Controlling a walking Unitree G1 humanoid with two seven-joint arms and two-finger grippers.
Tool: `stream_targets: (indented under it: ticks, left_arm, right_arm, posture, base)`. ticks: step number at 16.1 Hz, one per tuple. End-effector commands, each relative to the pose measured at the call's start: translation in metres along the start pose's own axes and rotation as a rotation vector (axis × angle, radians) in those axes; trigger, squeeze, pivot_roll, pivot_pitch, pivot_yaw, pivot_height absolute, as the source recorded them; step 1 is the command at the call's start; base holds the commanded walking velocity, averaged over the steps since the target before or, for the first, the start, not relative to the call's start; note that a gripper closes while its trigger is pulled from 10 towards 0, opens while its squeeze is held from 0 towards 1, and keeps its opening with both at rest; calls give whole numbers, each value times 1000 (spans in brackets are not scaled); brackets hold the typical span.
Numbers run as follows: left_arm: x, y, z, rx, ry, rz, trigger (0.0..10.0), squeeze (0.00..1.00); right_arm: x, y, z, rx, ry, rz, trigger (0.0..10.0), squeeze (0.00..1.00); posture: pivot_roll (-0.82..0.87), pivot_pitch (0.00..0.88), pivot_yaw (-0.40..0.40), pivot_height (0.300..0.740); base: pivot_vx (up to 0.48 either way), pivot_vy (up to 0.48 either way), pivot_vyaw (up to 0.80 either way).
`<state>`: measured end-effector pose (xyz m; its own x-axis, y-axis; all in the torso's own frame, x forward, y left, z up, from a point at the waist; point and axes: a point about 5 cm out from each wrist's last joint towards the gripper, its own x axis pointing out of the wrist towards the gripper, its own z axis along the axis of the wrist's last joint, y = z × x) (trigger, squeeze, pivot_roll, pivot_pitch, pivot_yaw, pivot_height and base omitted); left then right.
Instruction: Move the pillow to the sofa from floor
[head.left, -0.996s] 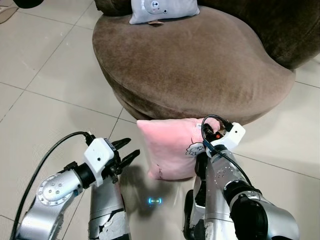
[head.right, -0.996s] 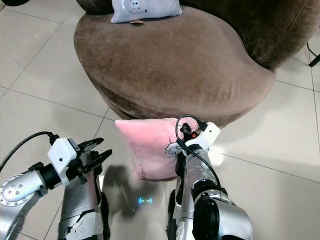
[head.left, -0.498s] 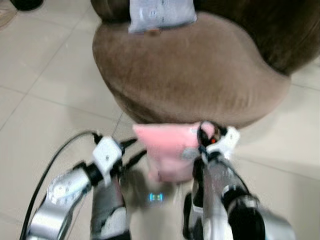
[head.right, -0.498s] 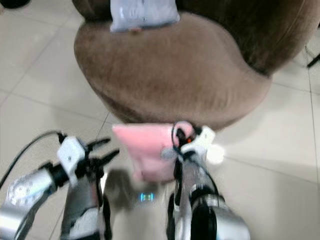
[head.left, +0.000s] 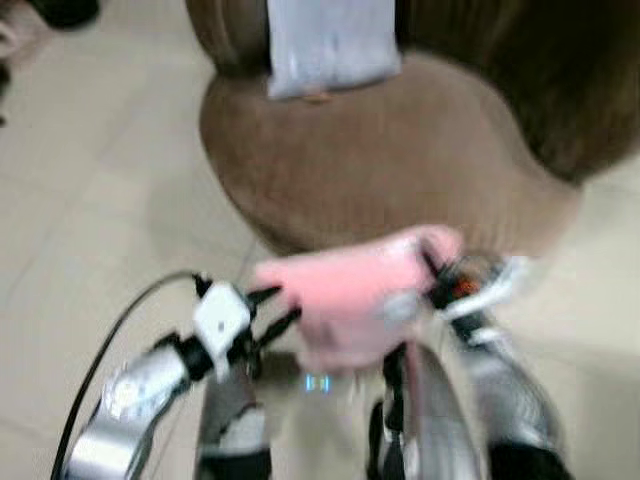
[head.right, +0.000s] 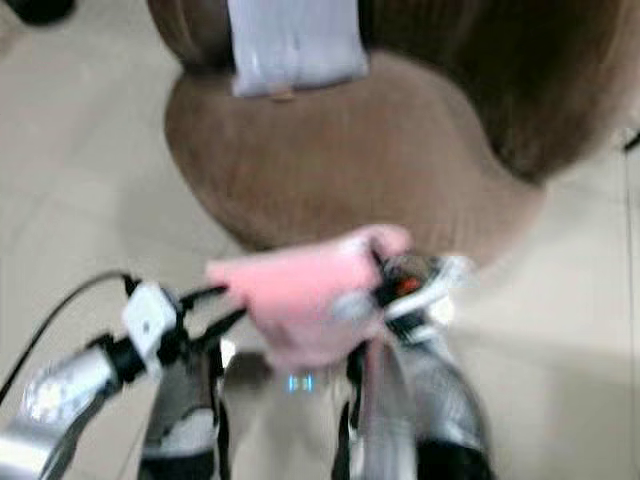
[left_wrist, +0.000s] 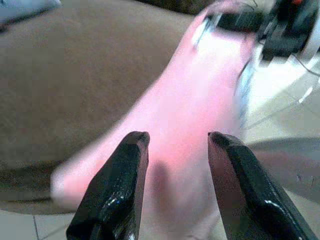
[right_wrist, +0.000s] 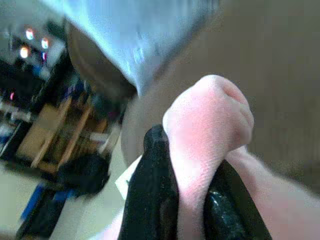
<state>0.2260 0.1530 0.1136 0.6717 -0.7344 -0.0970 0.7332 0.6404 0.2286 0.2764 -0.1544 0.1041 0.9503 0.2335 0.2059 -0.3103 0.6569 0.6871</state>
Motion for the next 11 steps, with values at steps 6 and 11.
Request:
stream_targets:
  ticks: [6, 11]
  left_arm:
    - [23, 11, 47, 82, -204, 13, 10000, 0]
    - [59, 38, 52, 20, -204, 174, 10000, 0]
  right_arm:
    - [16, 74, 113, 52, -511, -17, 10000, 0]
    - [30, 52, 139, -55, -466, -252, 10000, 0]
  posture:
    - [85, 126, -16, 712]
    - [34, 6, -29, 740]
  base:
    - [0, 0, 0]
    - [0, 0, 0]
